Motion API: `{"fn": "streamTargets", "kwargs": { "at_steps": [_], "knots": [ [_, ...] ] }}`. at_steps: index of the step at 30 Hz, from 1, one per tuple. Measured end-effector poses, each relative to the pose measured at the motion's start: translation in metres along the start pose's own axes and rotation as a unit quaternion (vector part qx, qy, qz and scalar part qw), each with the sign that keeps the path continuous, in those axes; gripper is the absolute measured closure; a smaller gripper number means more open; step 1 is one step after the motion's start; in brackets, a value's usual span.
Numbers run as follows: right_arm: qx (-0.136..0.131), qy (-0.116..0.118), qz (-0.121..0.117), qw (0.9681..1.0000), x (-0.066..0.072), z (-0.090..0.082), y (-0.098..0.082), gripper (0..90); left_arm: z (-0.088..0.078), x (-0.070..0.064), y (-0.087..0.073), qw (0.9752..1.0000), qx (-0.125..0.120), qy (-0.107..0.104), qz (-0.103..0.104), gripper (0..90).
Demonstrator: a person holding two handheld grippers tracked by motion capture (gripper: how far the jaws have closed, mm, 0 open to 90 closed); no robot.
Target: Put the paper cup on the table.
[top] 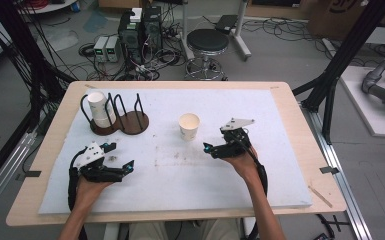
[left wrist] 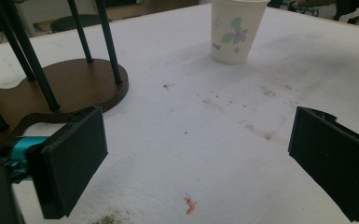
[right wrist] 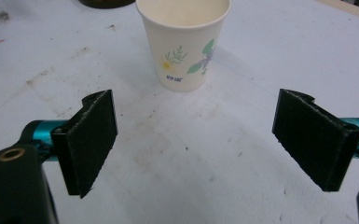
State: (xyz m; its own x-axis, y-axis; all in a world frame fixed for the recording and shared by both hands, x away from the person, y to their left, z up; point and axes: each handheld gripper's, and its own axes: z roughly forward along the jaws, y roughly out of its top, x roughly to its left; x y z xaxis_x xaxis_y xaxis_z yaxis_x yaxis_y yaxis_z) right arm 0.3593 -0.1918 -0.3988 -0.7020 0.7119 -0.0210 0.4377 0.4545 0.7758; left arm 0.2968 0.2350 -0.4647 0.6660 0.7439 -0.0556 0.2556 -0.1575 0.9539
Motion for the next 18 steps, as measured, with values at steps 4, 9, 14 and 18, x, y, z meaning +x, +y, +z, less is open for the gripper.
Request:
{"fn": "streamTargets", "kwargs": {
  "at_steps": [4, 9, 14, 18],
  "knots": [
    [-0.007, -0.008, 0.003, 0.9999, -0.002, -0.011, -0.011, 14.4, 0.000, 0.000, 0.000, 1.0000, -0.001, 0.001, -0.002, 4.4],
    [-0.024, -0.019, 0.002, 0.9995, -0.005, -0.022, -0.026, 14.4, 0.000, 0.000, 0.000, 1.0000, -0.001, 0.002, -0.003, 4.4],
    [-0.044, -0.030, 0.006, 0.9986, -0.011, -0.032, -0.044, 14.4, -0.001, 0.001, 0.000, 1.0000, -0.003, 0.001, -0.003, 4.4],
    [-0.056, -0.036, 0.008, 0.9978, -0.014, -0.034, -0.058, 14.4, -0.001, 0.001, 0.000, 1.0000, -0.005, 0.001, -0.006, 4.4]
  ]
}}
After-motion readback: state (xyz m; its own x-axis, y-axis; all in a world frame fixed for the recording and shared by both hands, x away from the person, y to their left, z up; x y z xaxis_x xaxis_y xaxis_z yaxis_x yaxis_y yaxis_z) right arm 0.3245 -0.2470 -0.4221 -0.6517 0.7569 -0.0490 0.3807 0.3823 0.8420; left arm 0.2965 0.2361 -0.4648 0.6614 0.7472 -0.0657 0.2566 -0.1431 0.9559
